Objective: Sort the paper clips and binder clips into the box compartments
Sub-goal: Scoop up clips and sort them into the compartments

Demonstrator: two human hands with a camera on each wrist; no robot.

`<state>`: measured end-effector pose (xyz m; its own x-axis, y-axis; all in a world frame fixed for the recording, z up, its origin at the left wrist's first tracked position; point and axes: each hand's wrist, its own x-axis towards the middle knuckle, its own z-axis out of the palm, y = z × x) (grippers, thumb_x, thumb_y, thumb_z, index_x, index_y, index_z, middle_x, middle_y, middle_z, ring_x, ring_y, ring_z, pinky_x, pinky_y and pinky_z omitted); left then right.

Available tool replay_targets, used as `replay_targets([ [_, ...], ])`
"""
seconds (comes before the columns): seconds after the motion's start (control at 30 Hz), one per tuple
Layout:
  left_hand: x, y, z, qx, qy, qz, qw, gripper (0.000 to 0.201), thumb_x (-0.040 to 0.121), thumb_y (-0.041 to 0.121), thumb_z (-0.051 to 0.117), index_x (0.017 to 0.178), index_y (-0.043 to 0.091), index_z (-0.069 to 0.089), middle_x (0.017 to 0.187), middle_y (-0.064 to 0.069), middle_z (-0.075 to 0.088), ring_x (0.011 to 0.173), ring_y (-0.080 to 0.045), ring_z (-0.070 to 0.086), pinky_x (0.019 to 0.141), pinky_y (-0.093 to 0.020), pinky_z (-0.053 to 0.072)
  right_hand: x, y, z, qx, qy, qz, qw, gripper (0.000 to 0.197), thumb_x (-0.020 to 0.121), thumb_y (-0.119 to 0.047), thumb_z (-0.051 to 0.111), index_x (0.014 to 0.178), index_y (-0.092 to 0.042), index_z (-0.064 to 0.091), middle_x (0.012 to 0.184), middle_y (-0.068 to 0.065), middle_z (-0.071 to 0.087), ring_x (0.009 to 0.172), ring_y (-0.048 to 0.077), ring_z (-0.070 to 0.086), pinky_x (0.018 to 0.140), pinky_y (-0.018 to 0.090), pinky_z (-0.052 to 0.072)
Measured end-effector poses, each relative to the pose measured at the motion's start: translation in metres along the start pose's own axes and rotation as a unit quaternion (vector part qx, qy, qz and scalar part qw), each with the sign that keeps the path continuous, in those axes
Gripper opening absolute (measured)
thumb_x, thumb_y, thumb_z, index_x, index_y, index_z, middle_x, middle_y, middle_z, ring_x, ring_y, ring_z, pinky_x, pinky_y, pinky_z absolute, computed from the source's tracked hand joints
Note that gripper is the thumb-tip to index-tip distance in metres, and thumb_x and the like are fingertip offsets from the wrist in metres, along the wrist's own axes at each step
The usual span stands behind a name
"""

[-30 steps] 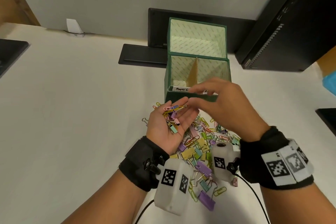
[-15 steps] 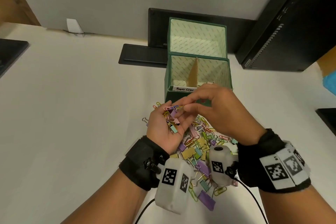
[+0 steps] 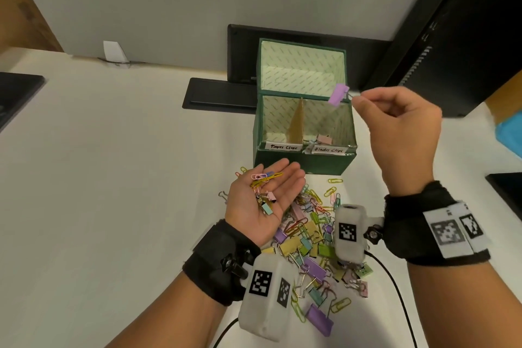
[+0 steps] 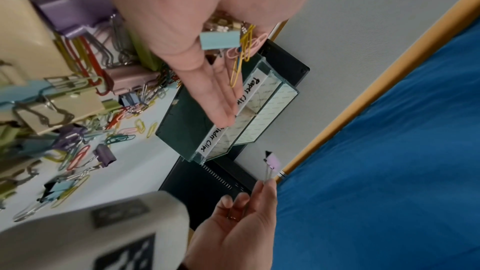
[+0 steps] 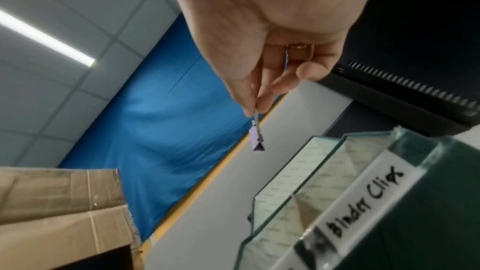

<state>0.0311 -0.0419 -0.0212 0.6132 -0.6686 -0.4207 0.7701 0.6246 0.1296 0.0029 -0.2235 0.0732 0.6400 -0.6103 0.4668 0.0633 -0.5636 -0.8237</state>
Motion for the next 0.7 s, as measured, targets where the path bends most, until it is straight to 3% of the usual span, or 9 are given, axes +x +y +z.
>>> replay_targets([
  [0.1, -0.001, 0.000, 0.000, 0.003, 0.000, -0.001, 1.000, 0.045, 0.100, 0.024, 0.041, 0.099, -0.011, 0.070, 0.110, -0.028, 0.067, 0.092, -0.038, 0.070, 0.077, -0.047, 0.058, 0.006, 0.008, 0.004, -0.085, -0.042, 0.018, 0.995, 0.004, 0.084, -0.028, 0.075, 0.085, -0.024, 0.073, 0.078, -0.008, 0.071, 0.072, 0.009, 0.066, 0.069, 0.030, 0.058],
  [0.2, 0.000, 0.001, 0.000, 0.002, 0.000, 0.002, 1.000, 0.046, 0.099, 0.024, 0.041, 0.096, -0.011, 0.071, 0.109, -0.028, 0.068, 0.091, -0.039, 0.071, 0.076, -0.047, 0.059, 0.000, 0.011, 0.006, -0.151, -0.115, 0.032, 0.981, 0.004, 0.087, -0.030, 0.072, 0.083, -0.029, 0.071, 0.077, -0.017, 0.067, 0.073, -0.001, 0.063, 0.070, 0.023, 0.055],
  [0.3, 0.000, 0.001, 0.000, 0.000, 0.000, 0.005, 1.000, 0.046, 0.099, 0.024, 0.041, 0.095, -0.011, 0.072, 0.109, -0.028, 0.068, 0.091, -0.039, 0.070, 0.076, -0.047, 0.058, -0.011, 0.005, 0.007, -0.132, -0.124, 0.008, 0.983, 0.003, 0.089, -0.030, 0.070, 0.086, -0.030, 0.071, 0.081, -0.019, 0.068, 0.078, -0.002, 0.065, 0.072, 0.015, 0.051],
  [0.37, 0.001, 0.000, 0.000, 0.000, 0.007, 0.011, 1.000, 0.045, 0.099, 0.023, 0.041, 0.101, -0.012, 0.070, 0.109, -0.029, 0.067, 0.092, -0.039, 0.070, 0.077, -0.048, 0.058, -0.022, -0.005, 0.008, -0.102, -0.172, -0.013, 0.980, 0.003, 0.089, -0.028, 0.070, 0.088, -0.029, 0.073, 0.082, -0.019, 0.069, 0.078, -0.002, 0.064, 0.070, 0.009, 0.047],
  [0.43, 0.002, 0.000, 0.000, 0.003, 0.013, 0.022, 1.000, 0.043, 0.099, 0.023, 0.040, 0.110, -0.010, 0.064, 0.113, -0.027, 0.066, 0.097, -0.038, 0.069, 0.079, -0.046, 0.059, -0.034, -0.016, 0.009, -0.080, -0.277, -0.022, 0.957, 0.006, 0.087, -0.026, 0.072, 0.091, -0.028, 0.076, 0.081, -0.017, 0.071, 0.075, -0.002, 0.064, 0.067, 0.010, 0.047],
  [0.53, 0.000, -0.001, 0.002, 0.021, 0.011, 0.027, 0.999, 0.042, 0.100, 0.025, 0.038, 0.115, -0.005, 0.063, 0.108, -0.023, 0.068, 0.092, -0.031, 0.070, 0.068, -0.035, 0.060, -0.053, -0.026, 0.012, -0.118, -0.457, -0.018, 0.881, 0.014, 0.085, -0.027, 0.075, 0.097, -0.032, 0.077, 0.083, -0.019, 0.074, 0.073, -0.006, 0.066, 0.063, 0.010, 0.045],
  [0.6, -0.002, -0.002, 0.003, 0.037, 0.007, 0.014, 0.999, 0.043, 0.099, 0.028, 0.037, 0.111, -0.001, 0.067, 0.101, -0.019, 0.072, 0.086, -0.029, 0.073, 0.066, -0.033, 0.060, -0.061, -0.025, 0.018, -0.169, -0.486, -0.046, 0.856, 0.024, 0.082, -0.026, 0.077, 0.105, -0.035, 0.076, 0.089, -0.018, 0.074, 0.075, -0.008, 0.065, 0.067, 0.009, 0.045],
  [0.7, -0.004, -0.001, 0.004, 0.064, -0.004, 0.008, 0.998, 0.044, 0.098, 0.028, 0.035, 0.121, 0.004, 0.064, 0.120, -0.017, 0.067, 0.100, -0.028, 0.070, 0.079, -0.036, 0.057, -0.068, -0.023, 0.027, -0.231, -0.482, -0.081, 0.841, 0.035, 0.079, -0.024, 0.076, 0.111, -0.038, 0.072, 0.096, -0.013, 0.074, 0.088, 0.004, 0.066, 0.081, 0.028, 0.054],
])
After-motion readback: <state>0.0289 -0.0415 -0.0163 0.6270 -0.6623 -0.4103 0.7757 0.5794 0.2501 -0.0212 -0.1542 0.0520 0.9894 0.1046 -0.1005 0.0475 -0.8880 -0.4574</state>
